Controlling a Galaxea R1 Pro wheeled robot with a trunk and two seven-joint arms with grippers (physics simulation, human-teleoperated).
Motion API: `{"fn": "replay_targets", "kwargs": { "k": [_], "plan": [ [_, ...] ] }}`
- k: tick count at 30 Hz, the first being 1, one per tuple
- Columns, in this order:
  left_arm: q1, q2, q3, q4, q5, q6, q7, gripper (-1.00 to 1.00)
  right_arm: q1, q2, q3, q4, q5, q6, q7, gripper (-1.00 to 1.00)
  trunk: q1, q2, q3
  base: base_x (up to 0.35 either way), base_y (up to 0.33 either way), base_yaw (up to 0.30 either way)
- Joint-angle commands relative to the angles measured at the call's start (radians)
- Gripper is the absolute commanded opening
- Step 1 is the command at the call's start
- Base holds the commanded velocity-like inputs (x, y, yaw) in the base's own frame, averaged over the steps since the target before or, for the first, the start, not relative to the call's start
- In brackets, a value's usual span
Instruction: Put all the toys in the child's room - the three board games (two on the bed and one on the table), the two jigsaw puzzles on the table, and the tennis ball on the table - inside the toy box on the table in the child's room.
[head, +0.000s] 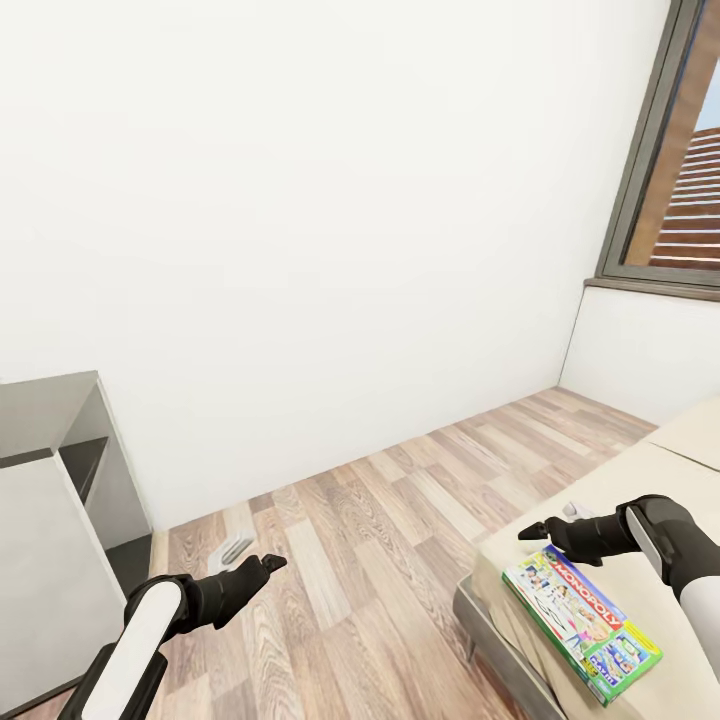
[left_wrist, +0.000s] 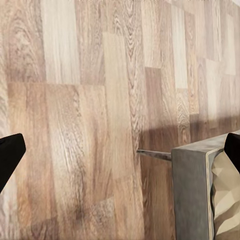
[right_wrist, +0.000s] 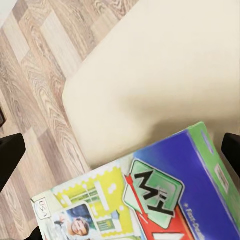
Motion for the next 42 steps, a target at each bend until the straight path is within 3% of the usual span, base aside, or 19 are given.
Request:
{"fn": "replay_targets", "kwargs": {
  "k": [1,32,36,42],
  "plan": [
    [-0.001,0.001,-0.002,-0.001,0.01,-0.001,0.011,1.0,0.0,0.001,-0.002,0.0,0.003,0.008,0.001,1.0,0.0,0.0,-0.001,0.0,0.0,0.006],
    [-0.001,0.001,-0.001,-0.001,0.01,-0.001,0.011,1.0,-0.002,-0.001,-0.011,-0.008,0.002,0.008,-0.005,1.0,0.0,0.0,-0.001,0.0,0.0,0.001],
    [-0.001,0.001,-0.002,-0.001,0.011,-0.001,0.01,1.0,-0.004,-0.01,-0.019,-0.021,0.0,-0.022,-0.009,1.0,0.0,0.0,-0.001,0.0,0.0,0.0],
    [-0.001,0.001,-0.002,0.0,0.012,-0.001,0.01,1.0,-0.006,-0.05,-0.052,-0.074,-0.005,-0.096,-0.011,1.0,0.0,0.0,-0.001,0.0,0.0,0.0]
  ]
}}
